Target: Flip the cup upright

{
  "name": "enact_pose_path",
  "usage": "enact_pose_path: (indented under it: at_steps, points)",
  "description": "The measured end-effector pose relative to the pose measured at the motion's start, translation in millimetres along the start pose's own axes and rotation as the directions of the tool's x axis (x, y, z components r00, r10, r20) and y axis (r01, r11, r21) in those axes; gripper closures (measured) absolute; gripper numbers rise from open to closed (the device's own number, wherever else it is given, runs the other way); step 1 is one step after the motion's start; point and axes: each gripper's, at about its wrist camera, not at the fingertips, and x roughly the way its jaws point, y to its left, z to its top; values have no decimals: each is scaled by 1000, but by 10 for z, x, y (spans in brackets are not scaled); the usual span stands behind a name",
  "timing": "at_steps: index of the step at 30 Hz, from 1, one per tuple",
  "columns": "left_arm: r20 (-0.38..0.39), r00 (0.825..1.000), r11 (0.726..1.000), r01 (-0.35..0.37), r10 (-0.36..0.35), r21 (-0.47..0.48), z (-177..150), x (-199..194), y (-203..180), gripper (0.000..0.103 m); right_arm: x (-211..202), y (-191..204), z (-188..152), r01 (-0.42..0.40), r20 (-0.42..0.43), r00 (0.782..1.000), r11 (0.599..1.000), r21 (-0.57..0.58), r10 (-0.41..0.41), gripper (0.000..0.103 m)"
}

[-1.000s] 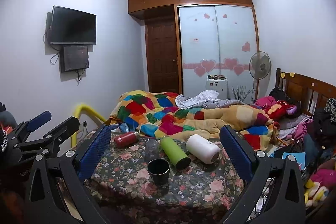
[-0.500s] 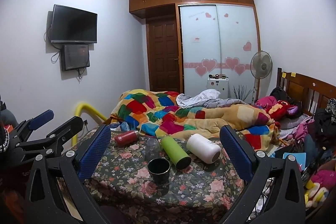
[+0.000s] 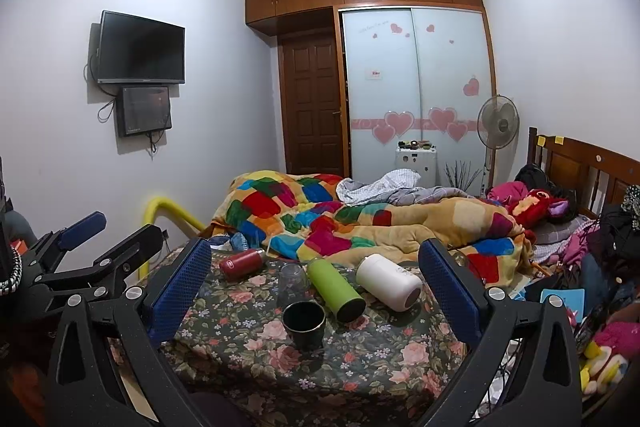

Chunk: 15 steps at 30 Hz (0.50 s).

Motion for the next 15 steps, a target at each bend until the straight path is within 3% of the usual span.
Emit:
enact_pose_path:
  at_steps: [15]
  points:
    - [-2,1000,1000,2,-2,0,-2,9,-14,0,0,-6,0,1,1,1000,1000,-1,-1,0]
